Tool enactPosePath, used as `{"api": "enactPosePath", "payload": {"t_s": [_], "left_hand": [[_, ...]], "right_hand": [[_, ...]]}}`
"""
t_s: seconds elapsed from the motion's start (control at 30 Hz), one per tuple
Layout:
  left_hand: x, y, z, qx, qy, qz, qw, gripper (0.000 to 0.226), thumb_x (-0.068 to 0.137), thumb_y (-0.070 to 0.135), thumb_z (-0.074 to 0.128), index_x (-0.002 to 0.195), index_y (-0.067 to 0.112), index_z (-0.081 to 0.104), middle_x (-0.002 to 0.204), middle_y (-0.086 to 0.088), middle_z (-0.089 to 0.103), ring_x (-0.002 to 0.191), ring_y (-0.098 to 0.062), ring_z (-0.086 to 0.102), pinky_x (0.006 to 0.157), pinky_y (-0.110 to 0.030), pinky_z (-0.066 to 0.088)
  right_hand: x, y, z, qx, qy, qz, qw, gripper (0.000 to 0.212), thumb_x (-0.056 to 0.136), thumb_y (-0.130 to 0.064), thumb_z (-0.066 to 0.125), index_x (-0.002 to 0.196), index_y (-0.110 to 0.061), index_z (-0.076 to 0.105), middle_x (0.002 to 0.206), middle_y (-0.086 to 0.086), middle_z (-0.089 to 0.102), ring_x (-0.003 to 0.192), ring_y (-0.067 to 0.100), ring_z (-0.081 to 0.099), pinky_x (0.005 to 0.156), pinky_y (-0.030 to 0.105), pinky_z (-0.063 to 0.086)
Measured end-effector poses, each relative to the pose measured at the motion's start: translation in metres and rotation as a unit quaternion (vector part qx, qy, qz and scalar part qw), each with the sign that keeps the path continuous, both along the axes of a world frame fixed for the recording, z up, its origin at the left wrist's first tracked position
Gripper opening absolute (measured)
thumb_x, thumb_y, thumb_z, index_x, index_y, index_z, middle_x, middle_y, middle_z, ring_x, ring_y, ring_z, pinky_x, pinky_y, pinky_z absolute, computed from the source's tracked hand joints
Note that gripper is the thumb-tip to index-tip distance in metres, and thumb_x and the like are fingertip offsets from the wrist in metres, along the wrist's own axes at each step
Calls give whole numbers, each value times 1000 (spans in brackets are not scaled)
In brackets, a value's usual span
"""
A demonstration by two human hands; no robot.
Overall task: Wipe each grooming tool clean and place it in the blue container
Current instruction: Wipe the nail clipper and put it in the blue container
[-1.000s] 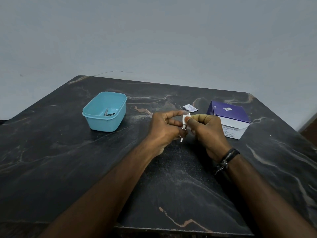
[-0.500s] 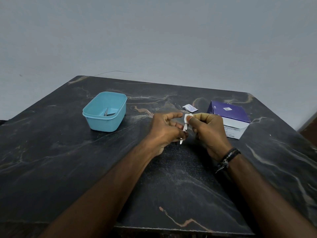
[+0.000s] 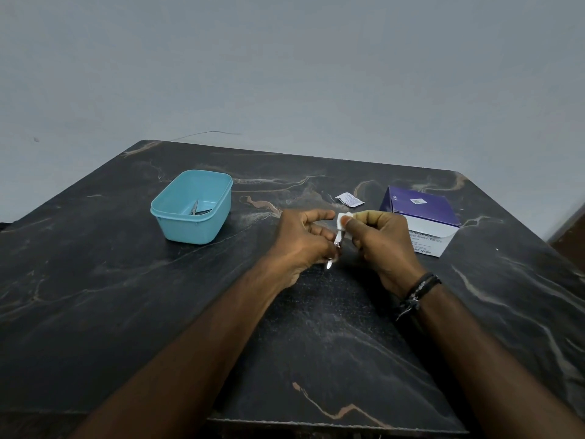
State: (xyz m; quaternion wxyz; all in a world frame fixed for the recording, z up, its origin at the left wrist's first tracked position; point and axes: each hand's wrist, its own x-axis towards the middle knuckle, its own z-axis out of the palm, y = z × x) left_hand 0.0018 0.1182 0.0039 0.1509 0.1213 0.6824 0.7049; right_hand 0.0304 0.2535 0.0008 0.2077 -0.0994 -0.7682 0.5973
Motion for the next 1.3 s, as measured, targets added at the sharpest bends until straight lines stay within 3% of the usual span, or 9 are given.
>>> {"api": "enactPosePath", "payload": {"t_s": [0.23, 0.37, 0.57, 0.7, 0.8, 0.87, 1.07, 1.3], "left_hand": [[-6, -6, 4, 34, 3, 61, 998, 60, 64, -26, 70, 117, 2, 63, 91, -19, 66, 82, -34, 72, 66, -36, 62], [-8, -6, 6, 69, 13, 93, 993, 53, 65, -25, 69, 109, 5, 67, 94, -15, 68, 83, -26, 70, 71, -37, 62], [-10, -6, 9, 175, -5, 116, 978, 43, 71, -22, 68, 103, 8, 68, 96, -12, 71, 94, -25, 70, 82, -38, 60], [-10, -6, 8, 247, -39, 89, 964, 39, 76, -20, 65, 105, 7, 67, 100, -11, 71, 97, -23, 69, 83, -34, 59], [-8, -3, 8, 300, -63, 34, 951, 40, 79, -20, 60, 113, 0, 63, 107, -17, 71, 94, -24, 71, 79, -30, 60], [-6, -1, 8, 310, -68, 4, 948, 38, 81, -19, 59, 114, -2, 61, 102, -16, 73, 90, -23, 73, 74, -27, 60], [-5, -5, 12, 285, -40, 16, 958, 29, 77, -10, 68, 103, 3, 67, 94, -14, 75, 91, -26, 72, 78, -34, 61], [-10, -11, 15, 242, -43, 100, 964, 25, 72, -3, 78, 92, 4, 67, 84, -13, 75, 70, -22, 73, 68, -35, 62]], "right_hand": [[1, 5, 5, -37, 4, 27, 999, 24, 90, -17, 67, 68, -8, 64, 45, -6, 46, 39, 7, 32, 40, 19, 28], [1, 9, 4, -31, 7, 29, 999, 21, 92, -16, 64, 76, -3, 66, 52, 1, 43, 45, 11, 31, 42, 21, 27], [2, 4, 5, -145, -38, 84, 985, 22, 91, -9, 62, 69, -7, 59, 60, 5, 48, 50, 10, 37, 36, 16, 24], [2, 0, 4, -214, -73, 125, 966, 12, 90, -10, 61, 78, -9, 60, 70, 1, 55, 53, 6, 43, 38, 15, 23], [2, 2, 4, -298, -76, 171, 936, 11, 90, -7, 57, 79, -8, 58, 73, 2, 51, 53, 5, 41, 36, 13, 21], [3, 2, 5, -324, -79, 203, 920, 7, 88, -8, 57, 81, -8, 57, 74, 2, 50, 54, 5, 40, 36, 12, 21], [5, 0, 6, -319, -91, 239, 913, 7, 86, -14, 60, 88, -8, 58, 74, 1, 50, 54, 4, 39, 35, 11, 21], [2, 2, 4, -207, -59, 124, 969, 13, 87, -16, 66, 77, -9, 64, 73, 3, 57, 53, 7, 43, 39, 15, 24]]}}
